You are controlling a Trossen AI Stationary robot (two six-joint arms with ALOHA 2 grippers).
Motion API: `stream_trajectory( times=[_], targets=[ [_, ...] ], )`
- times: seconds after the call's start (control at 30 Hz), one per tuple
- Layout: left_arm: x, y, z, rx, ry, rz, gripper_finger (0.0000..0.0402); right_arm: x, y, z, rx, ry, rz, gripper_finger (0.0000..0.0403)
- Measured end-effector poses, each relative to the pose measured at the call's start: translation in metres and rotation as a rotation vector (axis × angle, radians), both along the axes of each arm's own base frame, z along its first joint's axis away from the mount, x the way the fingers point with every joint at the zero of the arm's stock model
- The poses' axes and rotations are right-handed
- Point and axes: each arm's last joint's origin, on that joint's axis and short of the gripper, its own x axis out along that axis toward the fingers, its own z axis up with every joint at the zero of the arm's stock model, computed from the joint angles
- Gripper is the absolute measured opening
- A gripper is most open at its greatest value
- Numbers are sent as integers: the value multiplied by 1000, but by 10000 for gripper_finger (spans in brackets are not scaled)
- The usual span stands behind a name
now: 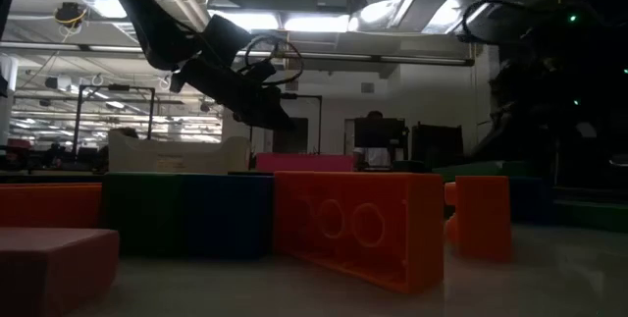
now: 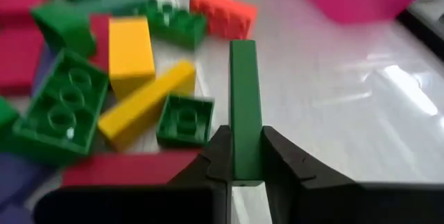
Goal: Sort blocks by size
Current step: Put the large green wooden block into the white bin
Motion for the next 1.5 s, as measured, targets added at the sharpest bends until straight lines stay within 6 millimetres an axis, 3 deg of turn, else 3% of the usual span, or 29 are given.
stream_trajectory(
  times=[0.4,0.7,0.93,1.3,1.5],
  targets=[
    [-4,-26,46,63,-115,-61,219,12,-2,34,-128,-326,26,53],
    [-28,-55,73,-25,-51,-95,219,44,-5,87,-336,-369,139,53],
    [-48,-78,83,-157,5,-97,219,102,-14,110,-442,-252,231,55],
    [-68,-119,80,-328,159,-159,219,215,-33,101,-468,-176,398,59],
    [-75,-140,74,-419,258,-183,219,264,-46,94,-463,-148,450,62]
  ],
)
